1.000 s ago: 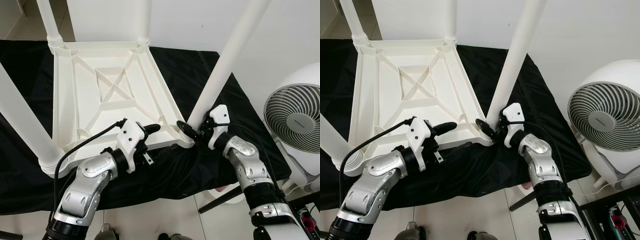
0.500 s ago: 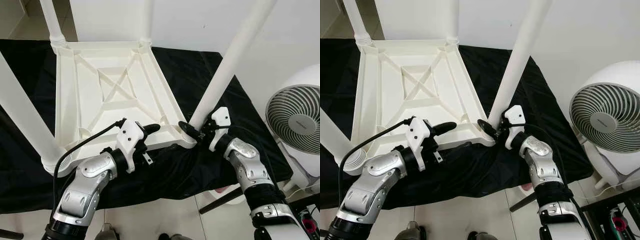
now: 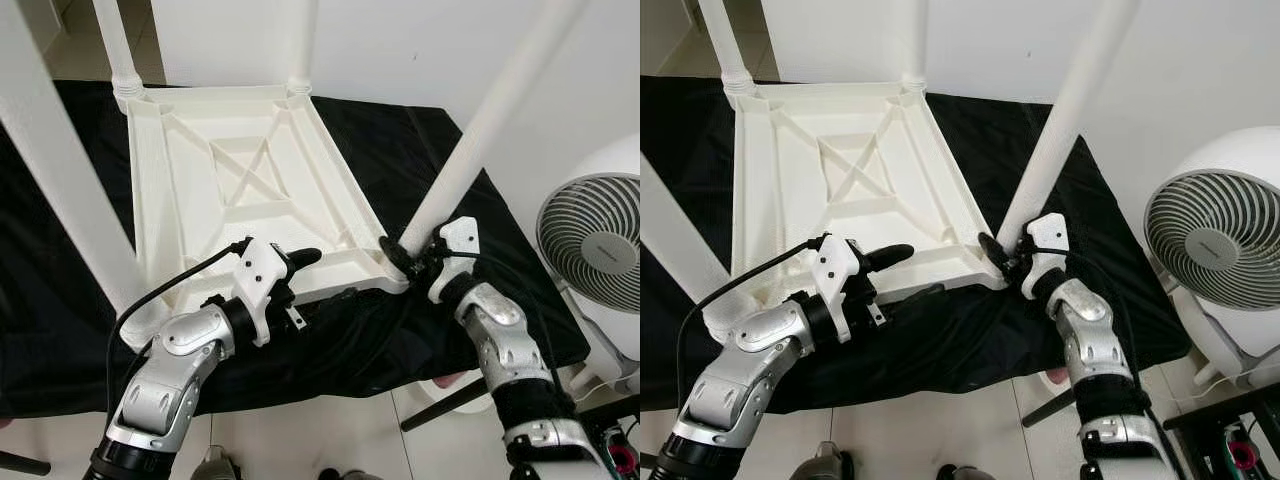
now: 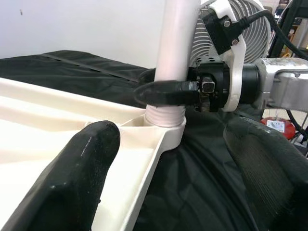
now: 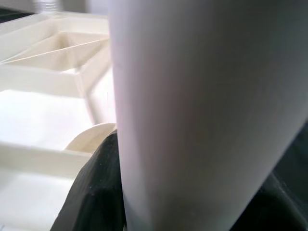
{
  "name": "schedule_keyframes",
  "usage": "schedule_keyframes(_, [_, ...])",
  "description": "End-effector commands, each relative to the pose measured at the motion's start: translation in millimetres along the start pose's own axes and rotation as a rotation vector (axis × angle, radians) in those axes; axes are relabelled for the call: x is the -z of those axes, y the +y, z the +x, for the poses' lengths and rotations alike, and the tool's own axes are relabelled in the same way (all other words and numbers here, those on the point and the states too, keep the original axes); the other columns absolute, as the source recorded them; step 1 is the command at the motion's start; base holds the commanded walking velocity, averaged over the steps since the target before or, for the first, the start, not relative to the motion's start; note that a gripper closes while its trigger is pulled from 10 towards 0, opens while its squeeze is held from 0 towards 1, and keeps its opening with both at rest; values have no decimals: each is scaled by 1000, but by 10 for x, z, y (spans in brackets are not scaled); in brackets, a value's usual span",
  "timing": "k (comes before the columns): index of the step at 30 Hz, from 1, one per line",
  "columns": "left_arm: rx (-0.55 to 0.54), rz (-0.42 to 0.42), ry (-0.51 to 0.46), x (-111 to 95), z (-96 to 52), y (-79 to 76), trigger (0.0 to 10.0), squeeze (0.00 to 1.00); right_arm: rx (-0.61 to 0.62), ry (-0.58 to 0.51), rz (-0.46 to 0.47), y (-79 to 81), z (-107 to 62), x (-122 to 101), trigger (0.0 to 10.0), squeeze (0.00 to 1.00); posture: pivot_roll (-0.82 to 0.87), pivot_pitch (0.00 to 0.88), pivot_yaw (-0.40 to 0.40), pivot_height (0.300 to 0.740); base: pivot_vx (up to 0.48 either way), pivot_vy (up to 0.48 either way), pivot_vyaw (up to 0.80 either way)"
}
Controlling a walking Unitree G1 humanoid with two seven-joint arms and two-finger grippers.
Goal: Building children table
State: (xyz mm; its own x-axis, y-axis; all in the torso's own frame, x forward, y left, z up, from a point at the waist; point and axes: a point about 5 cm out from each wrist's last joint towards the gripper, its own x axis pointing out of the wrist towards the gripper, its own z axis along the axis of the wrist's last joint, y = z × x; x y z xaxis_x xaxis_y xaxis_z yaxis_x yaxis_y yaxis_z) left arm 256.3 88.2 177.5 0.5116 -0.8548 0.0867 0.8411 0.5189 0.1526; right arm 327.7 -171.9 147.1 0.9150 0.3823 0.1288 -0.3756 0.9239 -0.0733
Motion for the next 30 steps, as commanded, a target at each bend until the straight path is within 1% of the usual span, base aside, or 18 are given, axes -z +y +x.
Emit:
schedule_keyframes(1, [-18,-3,1,-2,5,-26,10000,0,174,49,-24,-135,-98,60,10000,0,109,129,-96,740,0,0,0])
schedule_keyframes(2, [-17,-2,2,-1,8,-26,10000,0,220,50,-23,-135,-106,59,10000,0,109,129,-96,740,0,0,0])
schedule_keyframes(3, [-17,-2,2,-1,8,-26,10000,0,220,50,-23,-135,-106,59,10000,0,109,129,-96,740,0,0,0])
schedule_keyframes(4, [-16,-5,1,-3,9,-24,10000,0,325,54,-32,-132,-128,63,10000,0,106,129,-92,740,0,0,0])
schedule_keyframes(5, [-14,-5,0,-4,13,-25,10000,0,389,55,-23,-85,-145,77,10000,0,104,128,-90,740,0,0,0])
schedule_keyframes(6, [-14,-5,0,-4,13,-25,10000,0,389,55,-23,-85,-145,77,10000,0,104,128,-90,740,0,0,0])
schedule_keyframes(8, [-6,-6,-1,-6,22,-26,10000,0,489,57,-21,86,-166,99,10000,0,100,127,-90,740,0,0,0])
schedule_keyframes(9, [-6,-6,-1,-6,22,-26,10000,0,489,57,-21,86,-166,99,10000,0,100,127,-90,740,0,0,0])
schedule_keyframes(10, [-4,-4,0,-5,26,-25,10000,0,517,63,-27,167,-163,102,10000,0,98,124,-92,740,0,0,0])
schedule_keyframes(13, [-4,-5,-1,-5,27,-25,10000,0,537,66,-26,232,-155,106,10000,0,99,125,-89,740,0,0,0])
schedule_keyframes(14, [-5,-4,-1,-5,29,-28,10000,0,517,77,4,339,-122,129,10000,0,105,125,-93,740,0,0,0])
schedule_keyframes(15, [-5,-4,-1,-5,29,-28,10000,0,517,77,4,339,-122,129,10000,0,105,125,-93,740,0,0,0])
schedule_keyframes(16, [-7,-6,-1,-1,23,-34,10000,0,494,75,30,402,-100,130,10000,0,105,126,-95,740,0,0,0])
schedule_keyframes(19, [-11,-11,-1,7,19,-40,10000,0,471,69,55,426,-83,116,10000,0,102,125,-99,740,0,0,0])
schedule_keyframes(22, [-14,-11,-4,5,26,-37,10000,0,476,61,48,366,-77,67,10000,0,102,123,-103,740,0,0,0])
schedule_keyframes(23, [-15,-11,-5,4,31,-37,10000,0,479,53,48,341,-79,49,10000,1000,102,120,-106,740,0,0,0])
schedule_keyframes(28, [-15,-11,-7,8,38,-42,10000,0,470,36,61,319,-94,21,10000,1000,100,113,-107,740,0,0,0])
schedule_keyframes(30, [-14,-11,-8,9,41,-46,10000,0,413,16,66,353,-110,6,10000,1000,101,110,-109,740,0,0,0])
